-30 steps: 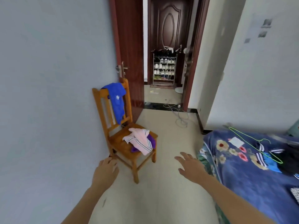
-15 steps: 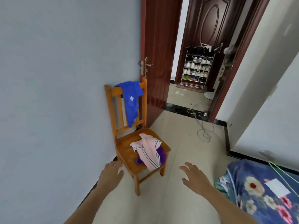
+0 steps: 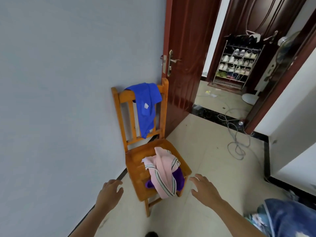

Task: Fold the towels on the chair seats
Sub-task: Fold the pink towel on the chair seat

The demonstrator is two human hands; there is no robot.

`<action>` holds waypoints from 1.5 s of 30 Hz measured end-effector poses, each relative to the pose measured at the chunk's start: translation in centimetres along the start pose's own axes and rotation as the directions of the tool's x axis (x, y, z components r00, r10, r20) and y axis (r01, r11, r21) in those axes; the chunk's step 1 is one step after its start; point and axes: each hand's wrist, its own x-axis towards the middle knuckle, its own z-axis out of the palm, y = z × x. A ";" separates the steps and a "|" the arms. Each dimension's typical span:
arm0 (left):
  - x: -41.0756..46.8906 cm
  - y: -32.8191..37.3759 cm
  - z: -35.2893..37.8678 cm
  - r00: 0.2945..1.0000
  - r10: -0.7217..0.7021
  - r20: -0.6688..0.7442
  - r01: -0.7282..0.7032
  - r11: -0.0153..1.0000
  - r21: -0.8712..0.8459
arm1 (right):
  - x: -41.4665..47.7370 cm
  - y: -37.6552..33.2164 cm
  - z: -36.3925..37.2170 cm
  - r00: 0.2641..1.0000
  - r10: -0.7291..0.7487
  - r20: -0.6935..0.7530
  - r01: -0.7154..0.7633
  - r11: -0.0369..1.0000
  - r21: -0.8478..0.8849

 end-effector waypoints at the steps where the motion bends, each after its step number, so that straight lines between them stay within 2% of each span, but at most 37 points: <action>1: 1.2 -0.1 0.0 1.000 -0.020 0.016 0.020 1.000 -0.002 | 1.2 0.1 -0.4 1.000 0.009 0.003 -0.009 1.000 0.002; 5: 6.0 1.7 0.4 0.994 -0.072 0.086 0.074 0.997 -0.023 | 6.2 1.3 -2.2 0.997 0.068 0.021 -0.067 0.998 -0.015; 12: 13.7 7.0 0.2 0.985 0.004 0.175 0.001 1.000 -0.025 | 13.6 3.0 -3.8 0.995 0.090 0.042 -0.091 0.996 0.024; 18: 16.0 8.6 3.9 0.961 -0.142 0.236 0.160 0.985 -0.060 | 18.8 7.6 -3.7 0.992 0.046 0.113 -0.047 0.999 0.007; 21: 16.0 10.0 5.8 0.935 -0.272 0.229 0.295 0.953 -0.073 | 22.9 9.9 -4.0 0.990 -0.025 0.137 0.026 1.000 -0.005; 25: 15.2 13.3 8.5 0.841 -0.499 0.208 0.530 0.837 -0.136 | 27.8 12.3 -3.7 0.965 -0.157 0.208 0.159 0.987 0.007; 31: 14.5 17.3 11.1 0.690 -0.692 0.214 0.719 0.620 -0.315 | 32.7 13.5 -3.4 0.897 -0.330 0.295 0.346 0.938 0.000; 39: 10.0 18.4 12.7 0.476 -0.843 0.251 0.826 0.331 -0.456 | 33.4 11.0 -0.4 0.729 -0.500 0.467 0.566 0.825 0.000; 45: 9.9 17.0 16.0 0.392 -0.859 0.329 0.865 0.223 -0.450 | 34.4 8.9 2.5 0.634 -0.551 0.543 0.697 0.711 -0.093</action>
